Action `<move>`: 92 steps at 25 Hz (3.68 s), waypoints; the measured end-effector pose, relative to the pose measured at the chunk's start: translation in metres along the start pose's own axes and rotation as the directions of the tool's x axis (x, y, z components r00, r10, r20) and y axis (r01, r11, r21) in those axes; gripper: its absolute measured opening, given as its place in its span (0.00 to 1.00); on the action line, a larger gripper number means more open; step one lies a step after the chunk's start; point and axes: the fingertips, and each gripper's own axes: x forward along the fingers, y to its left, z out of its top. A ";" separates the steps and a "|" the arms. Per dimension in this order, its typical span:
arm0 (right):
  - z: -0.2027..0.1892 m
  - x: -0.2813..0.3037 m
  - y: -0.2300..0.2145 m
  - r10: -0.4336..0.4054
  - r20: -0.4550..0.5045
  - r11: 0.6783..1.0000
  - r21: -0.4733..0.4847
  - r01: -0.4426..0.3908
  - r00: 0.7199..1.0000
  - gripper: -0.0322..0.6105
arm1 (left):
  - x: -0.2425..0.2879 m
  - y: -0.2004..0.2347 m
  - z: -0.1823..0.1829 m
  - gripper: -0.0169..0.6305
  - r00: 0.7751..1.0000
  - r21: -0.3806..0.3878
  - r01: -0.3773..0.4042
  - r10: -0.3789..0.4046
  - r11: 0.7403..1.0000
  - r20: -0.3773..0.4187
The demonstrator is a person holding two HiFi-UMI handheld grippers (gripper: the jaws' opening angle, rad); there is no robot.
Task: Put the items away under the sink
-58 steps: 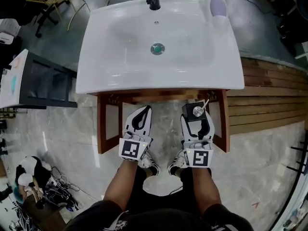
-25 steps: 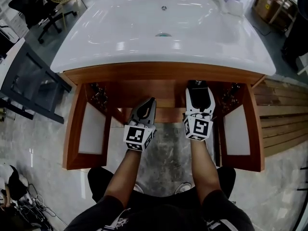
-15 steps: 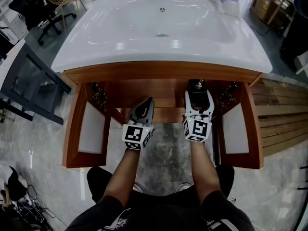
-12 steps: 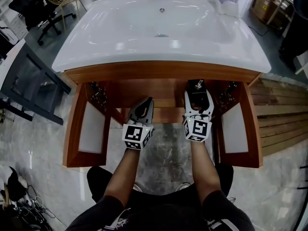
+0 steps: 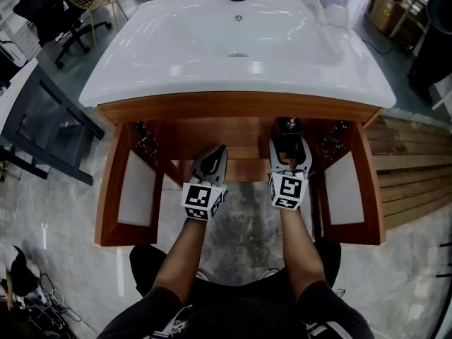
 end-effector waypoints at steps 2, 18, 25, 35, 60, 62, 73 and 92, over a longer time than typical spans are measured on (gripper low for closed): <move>-0.002 0.001 0.001 0.003 -0.010 1.000 0.006 -0.003 1.000 0.58 | -0.001 0.000 -0.001 0.02 1.000 0.000 0.004 -0.004 1.000 -0.004; 0.095 -0.076 0.027 0.044 -0.154 0.999 0.019 -0.042 0.987 0.52 | -0.037 -0.024 0.082 0.02 0.994 -0.092 0.031 -0.040 0.995 -0.098; 0.244 -0.106 0.040 0.089 -0.224 0.996 0.032 -0.084 0.971 0.12 | -0.074 -0.034 0.221 0.02 0.985 -0.135 0.032 -0.054 0.990 -0.162; 0.421 -0.131 0.022 0.171 -0.221 0.983 0.104 -0.151 0.960 0.09 | -0.106 -0.046 0.394 0.02 0.979 -0.089 0.030 -0.048 0.996 -0.200; 0.518 -0.093 -0.039 0.188 -0.122 0.964 0.214 -0.160 0.974 0.09 | -0.055 -0.058 0.496 0.02 0.991 -0.064 0.026 -0.034 0.998 -0.131; 0.514 -0.076 -0.042 0.179 -0.137 0.964 0.223 -0.145 0.974 0.09 | -0.038 -0.046 0.492 0.02 0.989 -0.064 0.033 -0.042 0.997 -0.139; 0.528 0.049 -0.034 0.095 -0.149 0.975 0.215 -0.062 0.984 0.09 | 0.057 0.041 0.523 0.02 0.990 -0.018 0.123 -0.124 0.992 -0.072; 0.475 0.134 -0.120 -0.063 -0.292 0.994 0.071 0.087 0.954 0.09 | 0.149 0.054 0.496 0.02 0.969 -0.042 0.223 -0.226 0.974 -0.098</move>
